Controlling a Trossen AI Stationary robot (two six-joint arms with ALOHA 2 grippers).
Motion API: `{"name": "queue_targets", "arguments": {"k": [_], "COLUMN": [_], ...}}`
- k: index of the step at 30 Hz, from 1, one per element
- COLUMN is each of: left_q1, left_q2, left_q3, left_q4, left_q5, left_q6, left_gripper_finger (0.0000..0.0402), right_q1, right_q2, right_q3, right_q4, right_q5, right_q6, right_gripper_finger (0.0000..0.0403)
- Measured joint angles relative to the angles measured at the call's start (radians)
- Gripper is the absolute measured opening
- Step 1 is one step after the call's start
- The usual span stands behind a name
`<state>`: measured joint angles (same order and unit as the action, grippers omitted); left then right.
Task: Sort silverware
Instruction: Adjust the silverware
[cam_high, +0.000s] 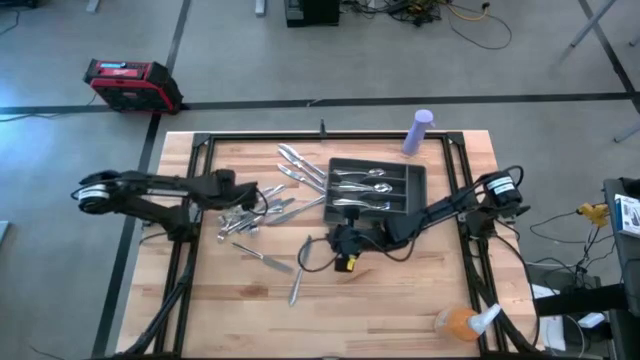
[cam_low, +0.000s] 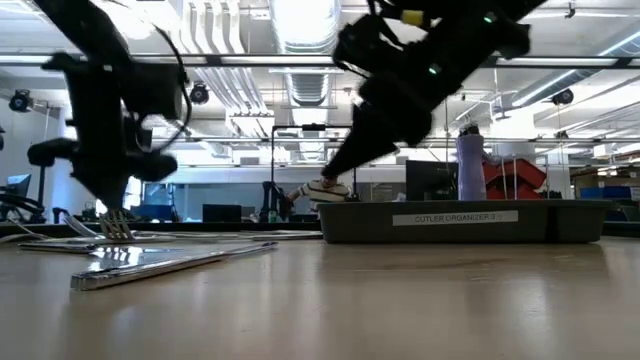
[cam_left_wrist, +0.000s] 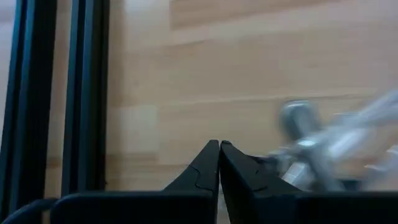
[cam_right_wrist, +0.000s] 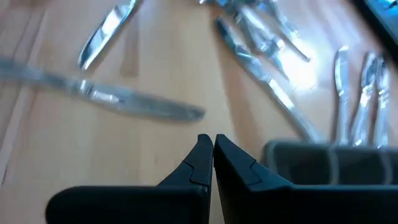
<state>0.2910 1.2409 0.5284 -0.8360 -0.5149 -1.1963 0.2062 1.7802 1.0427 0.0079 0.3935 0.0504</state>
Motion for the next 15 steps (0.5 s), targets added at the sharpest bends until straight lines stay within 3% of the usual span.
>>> {"name": "queue_targets", "arguments": {"k": [5,10,15], "left_q1": [0.015,-0.063,-0.169], "left_q2": [0.115,0.192,0.175], "left_q3": [-0.047,-0.035,0.009], "left_q4": [0.251,0.441,0.517], "left_q5": [0.017,-0.006,0.138], "left_q6": [0.142,0.272,0.343], "left_gripper_finger": [0.0000,0.0000,0.0000], "right_q1": [-0.034,-0.083,-0.137], "right_q2": [0.007,0.036,0.072], "right_q3": [0.090,0.195,0.282], "right_q4": [-0.069,-0.152,-0.207], "right_q5": [-0.008,-0.116,-0.209], "right_q6": [-0.047,-0.136,-0.254], "right_gripper_finger": [0.0000,0.0000,0.0000]}}
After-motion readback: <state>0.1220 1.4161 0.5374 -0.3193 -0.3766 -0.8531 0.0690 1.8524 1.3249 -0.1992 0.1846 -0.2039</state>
